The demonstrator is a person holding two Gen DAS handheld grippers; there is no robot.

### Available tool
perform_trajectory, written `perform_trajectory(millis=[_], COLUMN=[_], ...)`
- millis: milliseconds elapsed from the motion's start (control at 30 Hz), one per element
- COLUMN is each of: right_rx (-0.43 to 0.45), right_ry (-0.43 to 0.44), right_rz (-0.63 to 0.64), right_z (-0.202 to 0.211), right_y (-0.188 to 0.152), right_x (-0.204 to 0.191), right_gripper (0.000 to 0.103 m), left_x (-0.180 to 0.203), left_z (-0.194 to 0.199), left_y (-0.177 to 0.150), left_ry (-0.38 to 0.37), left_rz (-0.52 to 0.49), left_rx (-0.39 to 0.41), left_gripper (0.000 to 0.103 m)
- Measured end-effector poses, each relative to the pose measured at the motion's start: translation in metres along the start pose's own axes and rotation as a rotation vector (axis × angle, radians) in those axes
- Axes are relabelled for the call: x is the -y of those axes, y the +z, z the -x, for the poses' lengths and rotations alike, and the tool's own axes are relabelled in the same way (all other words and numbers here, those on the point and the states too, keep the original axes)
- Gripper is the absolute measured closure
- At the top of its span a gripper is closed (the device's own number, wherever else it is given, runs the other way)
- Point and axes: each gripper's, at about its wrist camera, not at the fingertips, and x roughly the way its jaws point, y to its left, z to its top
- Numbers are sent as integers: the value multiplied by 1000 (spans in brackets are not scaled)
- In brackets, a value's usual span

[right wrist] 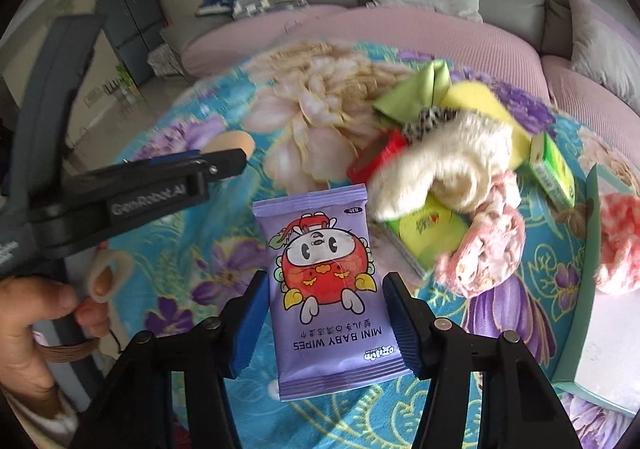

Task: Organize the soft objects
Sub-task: 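Carry sponge and wipes pack into the tray and open both tools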

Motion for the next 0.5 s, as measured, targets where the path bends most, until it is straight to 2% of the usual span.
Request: perform_trajectory(millis=[233, 500], right_rx=[112, 186], right_ry=[-27, -187], right_rz=[-61, -223], right_z=[43, 82], right_y=[4, -9], right_x=[22, 89], right_gripper=[43, 43], left_x=[24, 81], left_z=[21, 36], left_y=[10, 21], left_ry=[-28, -91], left_rz=[-50, -171], left_rx=[53, 83], left_gripper=[55, 55])
